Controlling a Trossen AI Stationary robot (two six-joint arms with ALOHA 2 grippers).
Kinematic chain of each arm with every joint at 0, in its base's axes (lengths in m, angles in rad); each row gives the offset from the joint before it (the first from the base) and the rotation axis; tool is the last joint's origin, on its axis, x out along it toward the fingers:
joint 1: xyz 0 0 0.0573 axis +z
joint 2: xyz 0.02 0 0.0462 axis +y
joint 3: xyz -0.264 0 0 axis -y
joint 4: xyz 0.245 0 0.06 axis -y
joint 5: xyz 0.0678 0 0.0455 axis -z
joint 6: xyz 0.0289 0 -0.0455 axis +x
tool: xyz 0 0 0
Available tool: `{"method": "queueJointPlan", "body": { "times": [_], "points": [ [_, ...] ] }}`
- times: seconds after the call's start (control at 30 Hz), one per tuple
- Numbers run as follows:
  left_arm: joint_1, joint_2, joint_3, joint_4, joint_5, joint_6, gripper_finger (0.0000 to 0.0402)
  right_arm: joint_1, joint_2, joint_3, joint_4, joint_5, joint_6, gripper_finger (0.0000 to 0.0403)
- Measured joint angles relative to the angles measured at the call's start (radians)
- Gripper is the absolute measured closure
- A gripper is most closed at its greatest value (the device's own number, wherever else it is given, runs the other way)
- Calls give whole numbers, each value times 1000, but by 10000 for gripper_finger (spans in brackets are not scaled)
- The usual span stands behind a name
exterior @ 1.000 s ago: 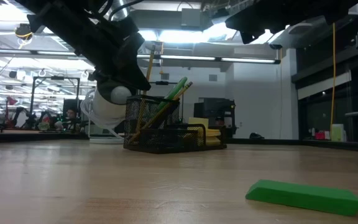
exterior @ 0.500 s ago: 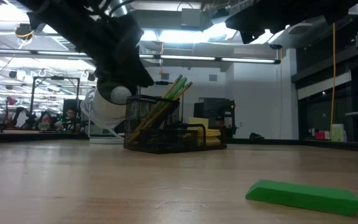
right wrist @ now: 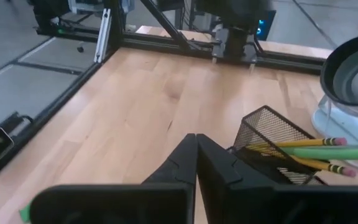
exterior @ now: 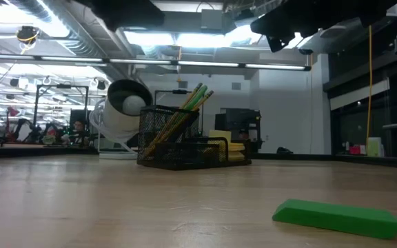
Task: Pick and place office supplies into organizer
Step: Put the green eraser into the black desk organizer
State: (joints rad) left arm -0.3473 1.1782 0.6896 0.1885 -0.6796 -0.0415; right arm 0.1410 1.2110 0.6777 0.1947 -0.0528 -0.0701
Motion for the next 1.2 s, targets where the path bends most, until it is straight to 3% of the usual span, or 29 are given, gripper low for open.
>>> {"method": "queueJointPlan", "body": {
  "times": [0.2,0.4,0.9,1.2],
  "points": [
    [-53,-9,-46,32,-1,33,347,1,0,14,-33,17,44,397],
    [-53,-36,-77,42,-1,119,396,24,56,207,-380,157,156,399],
    [-138,-134,-177,124,-7,77,400,225,376,641,-904,157,430,399],
    [-189,-134,-177,138,-8,52,400,367,576,840,-1017,157,561,399]
  ]
}}
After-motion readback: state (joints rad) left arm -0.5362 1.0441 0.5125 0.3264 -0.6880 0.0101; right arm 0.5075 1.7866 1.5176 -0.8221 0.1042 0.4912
